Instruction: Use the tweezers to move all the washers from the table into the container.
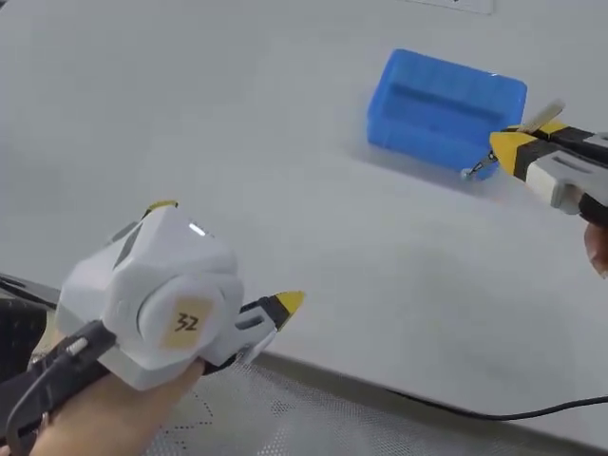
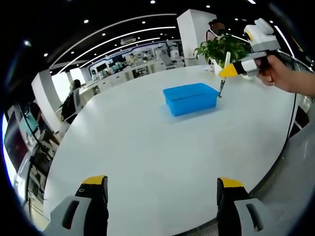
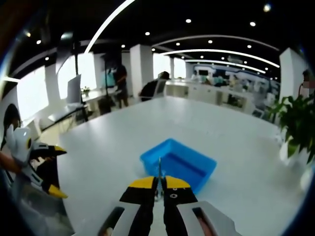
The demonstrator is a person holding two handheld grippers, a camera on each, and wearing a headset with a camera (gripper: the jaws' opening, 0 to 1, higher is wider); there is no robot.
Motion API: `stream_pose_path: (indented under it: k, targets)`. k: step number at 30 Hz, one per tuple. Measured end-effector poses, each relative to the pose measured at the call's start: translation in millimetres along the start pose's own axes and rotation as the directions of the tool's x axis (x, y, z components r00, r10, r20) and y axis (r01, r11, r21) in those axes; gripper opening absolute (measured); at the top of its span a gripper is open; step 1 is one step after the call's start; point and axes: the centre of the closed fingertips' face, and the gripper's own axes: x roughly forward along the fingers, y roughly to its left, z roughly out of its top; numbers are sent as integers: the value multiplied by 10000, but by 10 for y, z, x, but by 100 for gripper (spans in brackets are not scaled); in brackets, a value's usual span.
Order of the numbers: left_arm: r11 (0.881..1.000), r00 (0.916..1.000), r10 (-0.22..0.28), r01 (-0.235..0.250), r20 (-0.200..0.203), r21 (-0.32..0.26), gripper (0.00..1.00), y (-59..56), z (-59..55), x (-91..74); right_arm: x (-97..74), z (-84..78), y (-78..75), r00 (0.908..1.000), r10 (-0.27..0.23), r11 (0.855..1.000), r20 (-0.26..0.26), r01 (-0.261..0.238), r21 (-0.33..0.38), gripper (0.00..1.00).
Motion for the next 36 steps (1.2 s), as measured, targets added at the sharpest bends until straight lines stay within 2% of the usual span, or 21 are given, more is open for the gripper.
stream_pose_path:
  k: [14, 18, 26, 36]
  targets:
    - [10000, 10000, 45, -45, -69, 7, 94, 5, -9, 4, 142, 186, -234, 9988, -249, 9991, 417, 263, -330, 2]
    - [10000, 9999, 16, -16, -104, -3, 93, 1, -13, 4, 206, 204, -333, 9979, -477, 9979, 446, 495, -406, 2]
    - [10000, 9999, -24, 24, -146, 37, 93, -4, -16, 11, 375, 154, -536, 9957, -888, 9956, 250, 895, -289, 2]
    - [10000, 9998, -32, 33, -193, 73, 93, -6, -19, 16, 603, -104, -523, 9952, -824, 9945, -522, 787, -695, 2]
